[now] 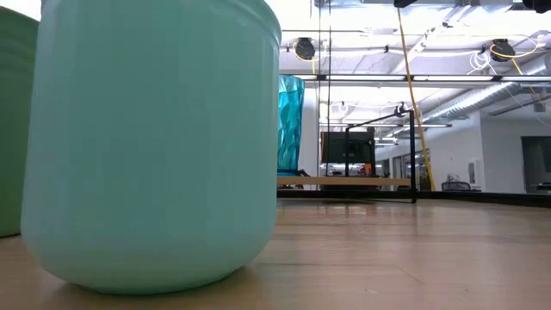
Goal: Stack small to large cups/mugs on shelf
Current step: Put the green cup on the shelf
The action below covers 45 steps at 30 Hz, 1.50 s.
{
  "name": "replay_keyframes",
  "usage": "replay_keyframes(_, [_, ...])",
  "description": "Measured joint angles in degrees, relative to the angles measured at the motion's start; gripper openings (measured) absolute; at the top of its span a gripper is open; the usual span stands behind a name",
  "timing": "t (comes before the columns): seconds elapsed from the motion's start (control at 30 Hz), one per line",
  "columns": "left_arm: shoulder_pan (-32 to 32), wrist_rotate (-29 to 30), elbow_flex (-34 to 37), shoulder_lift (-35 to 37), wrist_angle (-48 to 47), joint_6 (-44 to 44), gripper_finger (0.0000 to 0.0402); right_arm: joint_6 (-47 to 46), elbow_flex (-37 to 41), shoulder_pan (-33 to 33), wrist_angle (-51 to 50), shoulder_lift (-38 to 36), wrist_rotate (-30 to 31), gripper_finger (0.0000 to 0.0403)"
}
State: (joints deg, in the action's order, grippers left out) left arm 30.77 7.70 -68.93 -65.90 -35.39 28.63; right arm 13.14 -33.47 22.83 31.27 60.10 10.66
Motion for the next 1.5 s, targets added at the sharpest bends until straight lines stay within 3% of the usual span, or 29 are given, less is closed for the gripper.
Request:
replay_keyframes(0.17, [-0.8, 2.0, 0.1, -0.5, 5.4, -5.1, 0.0136, -0.1, 0.0, 0.0, 0.2, 0.0, 0.0, 0.0183])
replay_keyframes(0.3, [-1.8, 4.5, -1.5, -3.8, -3.1, -7.4, 0.0136, -0.4, 0.0, 0.0, 0.5, 0.0, 0.0, 0.0183])
replay_keyframes(0.47, [-1.0, 6.3, -9.7, -10.3, -8.9, -17.5, 0.0149, -1.0, 0.0, 0.0, 1.2, 0.0, 0.0, 0.0183])
replay_keyframes(0.6, [-1.7, 6.2, -17.7, -15.0, -15.6, -19.5, 0.0194, -2.1, 0.0, 0.0, 1.2, 0.0, 0.0, 0.0183])
replay_keyframes(0.77, [-3.0, 8.0, -20.5, -17.9, -22.6, -13.6, 0.0260, -2.0, 0.0, 0.2, 0.9, 0.0, 0.0, 0.0183])
replay_keyframes(0.93, [-3.6, 7.4, -20.5, -18.2, -33.8, 3.0, 0.0285, -0.4, 0.0, 0.1, 0.6, 0.0, 0.0, 0.0183])
replay_keyframes(1.17, [-3.5, 3.3, -20.4, -18.2, -39.1, 17.4, 0.0259, 1.1, 0.0, 0.1, 0.6, 0.0, 0.0, 0.0183])
replay_keyframes(1.5, [-1.9, -4.4, -19.4, -24.3, -40.5, 22.8, 0.0217, 1.3, 0.0, 0.1, -1.2, 0.0, 0.0, 0.0183])
